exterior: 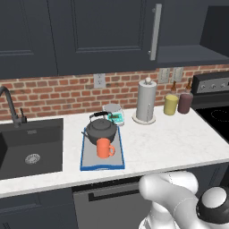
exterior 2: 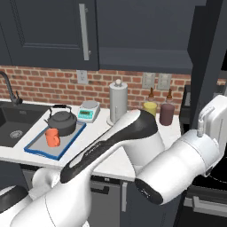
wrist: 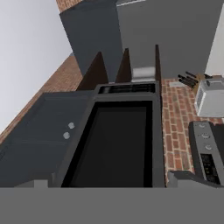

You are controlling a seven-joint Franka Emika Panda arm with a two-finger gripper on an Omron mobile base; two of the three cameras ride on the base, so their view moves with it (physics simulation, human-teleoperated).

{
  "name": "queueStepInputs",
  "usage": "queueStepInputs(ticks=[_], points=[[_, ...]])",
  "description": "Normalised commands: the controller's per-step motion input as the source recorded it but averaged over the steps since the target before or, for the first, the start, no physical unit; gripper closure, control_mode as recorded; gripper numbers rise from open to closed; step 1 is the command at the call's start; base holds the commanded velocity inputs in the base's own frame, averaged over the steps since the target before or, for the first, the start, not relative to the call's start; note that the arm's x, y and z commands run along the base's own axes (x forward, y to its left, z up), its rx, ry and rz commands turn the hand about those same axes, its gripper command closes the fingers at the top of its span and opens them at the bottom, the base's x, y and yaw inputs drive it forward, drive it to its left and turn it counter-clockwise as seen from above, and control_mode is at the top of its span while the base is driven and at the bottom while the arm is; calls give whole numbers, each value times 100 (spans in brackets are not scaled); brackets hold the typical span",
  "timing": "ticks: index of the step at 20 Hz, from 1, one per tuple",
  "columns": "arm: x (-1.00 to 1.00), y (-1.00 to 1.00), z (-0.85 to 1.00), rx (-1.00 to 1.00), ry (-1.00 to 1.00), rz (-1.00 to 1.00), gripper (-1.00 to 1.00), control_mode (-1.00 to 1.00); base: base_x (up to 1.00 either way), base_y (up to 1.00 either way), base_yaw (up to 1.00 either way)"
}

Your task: Pick the kettle from the counter and place it on the tray. Then pick the mug from the cabinet and place it on the tray. Then close the cabinet doors.

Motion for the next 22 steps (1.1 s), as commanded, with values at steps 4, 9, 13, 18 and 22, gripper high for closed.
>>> queueStepInputs(ticks=[4, 9, 13, 18, 22], points=[[18, 0, 7, 0, 0, 24, -100, -100, 0, 0, 0], [11, 5, 7, -7, 1, 25, -100, -100, 0, 0, 0], [5, 21, 14, -15, 2, 25, -100, -100, 0, 0, 0], [16, 12, 16, -11, 10, 24, -100, -100, 0, 0, 0], [24, 6, 12, -8, 18, 25, -100, -100, 0, 0, 0]])
